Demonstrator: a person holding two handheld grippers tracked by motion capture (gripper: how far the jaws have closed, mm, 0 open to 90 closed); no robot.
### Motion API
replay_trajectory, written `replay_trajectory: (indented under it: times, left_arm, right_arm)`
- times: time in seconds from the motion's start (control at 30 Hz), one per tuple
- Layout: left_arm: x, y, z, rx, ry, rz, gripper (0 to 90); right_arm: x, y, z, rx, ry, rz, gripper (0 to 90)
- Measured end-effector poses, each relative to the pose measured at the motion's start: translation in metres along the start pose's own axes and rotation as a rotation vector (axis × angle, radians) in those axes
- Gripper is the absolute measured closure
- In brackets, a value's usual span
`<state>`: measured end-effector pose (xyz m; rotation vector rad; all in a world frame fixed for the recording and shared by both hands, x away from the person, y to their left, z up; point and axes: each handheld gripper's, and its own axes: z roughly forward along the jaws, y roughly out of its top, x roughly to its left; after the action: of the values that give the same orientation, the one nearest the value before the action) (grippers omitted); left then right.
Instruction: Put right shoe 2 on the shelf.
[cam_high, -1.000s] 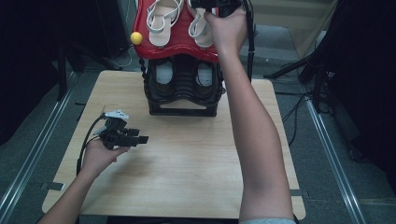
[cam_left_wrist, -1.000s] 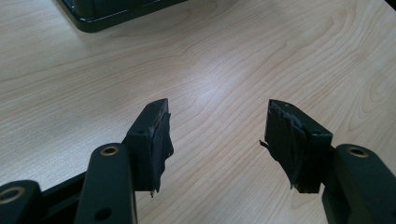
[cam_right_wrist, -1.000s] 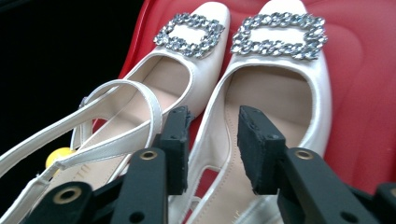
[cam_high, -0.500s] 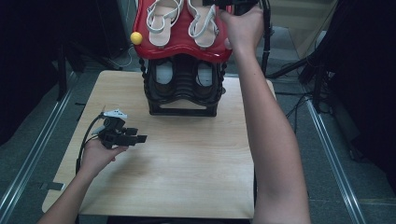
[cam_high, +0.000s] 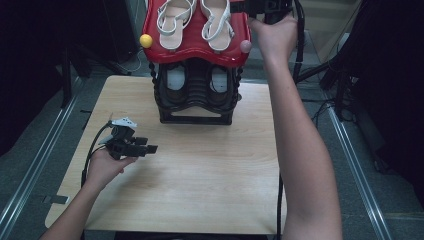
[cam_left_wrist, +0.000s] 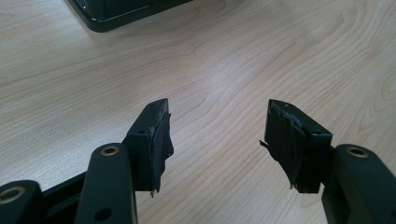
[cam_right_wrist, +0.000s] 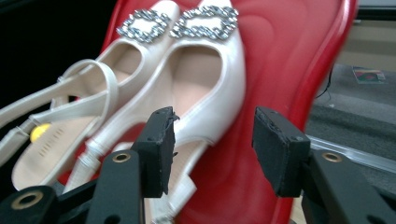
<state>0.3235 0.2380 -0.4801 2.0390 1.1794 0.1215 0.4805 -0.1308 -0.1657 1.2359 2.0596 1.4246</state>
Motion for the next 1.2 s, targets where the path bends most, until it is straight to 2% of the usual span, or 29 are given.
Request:
replay_trajectory:
  times: [0.23,0.63,0.9,0.97,1.07,1.2]
  left_arm:
    - [-0.001,0.0,0.001,0.007,0.003,0.005,41.0]
    - [0.0,0.0,0.001,0.009,-0.007,0.006,41.0]
    - [-0.001,0.002,0.002,0.012,-0.009,0.012,41.1]
    - [-0.001,0.002,0.003,0.009,-0.01,0.01,41.1]
    - [-0.001,0.003,0.003,0.008,-0.01,0.008,41.1]
    - [-0.002,0.004,0.004,0.007,-0.013,0.013,41.1]
  right_arm:
    - [-0.019,-0.014,-0.005,0.003,-0.022,0.016,49.1]
    - [-0.036,-0.032,-0.016,0.015,-0.056,-0.002,49.3]
    - [-0.051,-0.051,-0.019,0.026,-0.06,0.028,49.3]
    - [-0.052,-0.057,-0.02,0.023,-0.053,0.031,49.0]
    - [-0.052,-0.065,-0.021,0.024,-0.077,0.027,45.4]
    - [-0.052,-0.074,-0.024,0.025,-0.065,0.032,44.4]
